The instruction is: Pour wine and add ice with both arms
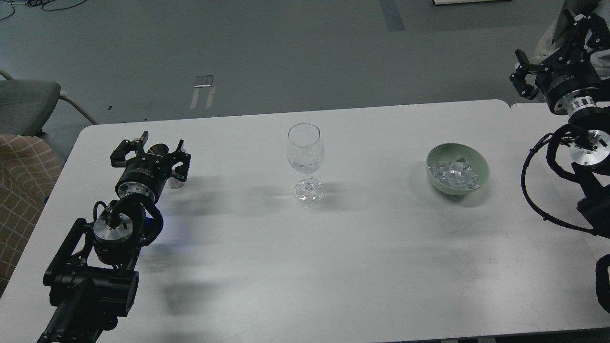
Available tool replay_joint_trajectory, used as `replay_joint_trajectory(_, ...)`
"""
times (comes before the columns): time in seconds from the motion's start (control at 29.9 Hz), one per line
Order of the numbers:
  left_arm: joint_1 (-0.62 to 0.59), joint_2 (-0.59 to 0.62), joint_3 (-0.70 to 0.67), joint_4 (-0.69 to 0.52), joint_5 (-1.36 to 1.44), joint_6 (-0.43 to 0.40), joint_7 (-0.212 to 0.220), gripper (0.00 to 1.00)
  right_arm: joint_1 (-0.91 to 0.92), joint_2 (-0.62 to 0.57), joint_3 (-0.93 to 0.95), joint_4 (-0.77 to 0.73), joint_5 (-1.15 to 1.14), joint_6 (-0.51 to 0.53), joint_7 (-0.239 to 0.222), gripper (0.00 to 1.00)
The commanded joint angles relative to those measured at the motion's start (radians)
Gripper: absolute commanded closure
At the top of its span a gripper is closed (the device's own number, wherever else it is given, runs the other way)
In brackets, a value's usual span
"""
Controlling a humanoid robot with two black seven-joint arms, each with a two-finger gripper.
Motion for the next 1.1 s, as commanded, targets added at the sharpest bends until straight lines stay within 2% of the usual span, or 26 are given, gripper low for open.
replay_joint_trajectory(0.0, 0.014, 0.002, 0.001, -0.048, 0.001, 0.005, -0.006, 0.16, 0.0, 0.0, 0.001, 0.0, 0.001, 0.0, 0.001, 0.0)
replay_joint_trajectory(0.27, -0.003, 0.051, -0.002, -0.099, 0.005, 0.015, -0.01, 0.09, -0.005, -0.012, 0.003, 0.011, 0.001, 0.0, 0.001, 0.0)
replay_joint_trajectory(0.37, 0.008, 0.091, -0.001, -0.182, 0.005, 0.016, -0.007, 0.04, -0.009, -0.029, -0.003, 0.041, -0.007, 0.002, 0.001, 0.0)
replay_joint_trajectory(0.54, 0.066, 0.105, -0.017, -0.257, 0.003, 0.007, 0.002, 0.02, -0.046, -0.049, -0.014, 0.133, -0.027, 0.002, 0.003, 0.0)
replay_joint_trajectory(0.74, 0.166, 0.114, -0.019, -0.439, 0.006, -0.024, 0.002, 0.02, -0.06, -0.118, -0.066, 0.208, -0.111, 0.005, 0.007, 0.0)
replay_joint_trajectory(0.84, 0.152, 0.152, -0.019, -0.453, 0.006, -0.012, 0.002, 0.02, -0.058, -0.153, -0.085, 0.233, -0.15, 0.005, 0.007, 0.0)
replay_joint_trajectory(0.97, 0.018, 0.212, -0.001, -0.423, 0.067, 0.043, -0.004, 0.02, -0.055, -0.208, -0.14, 0.27, -0.319, 0.006, 0.007, 0.0)
replay_joint_trajectory(1.07, -0.03, 0.227, 0.001, -0.372, 0.144, 0.062, -0.007, 0.02, -0.049, -0.234, -0.169, 0.27, -0.422, 0.005, 0.007, 0.0)
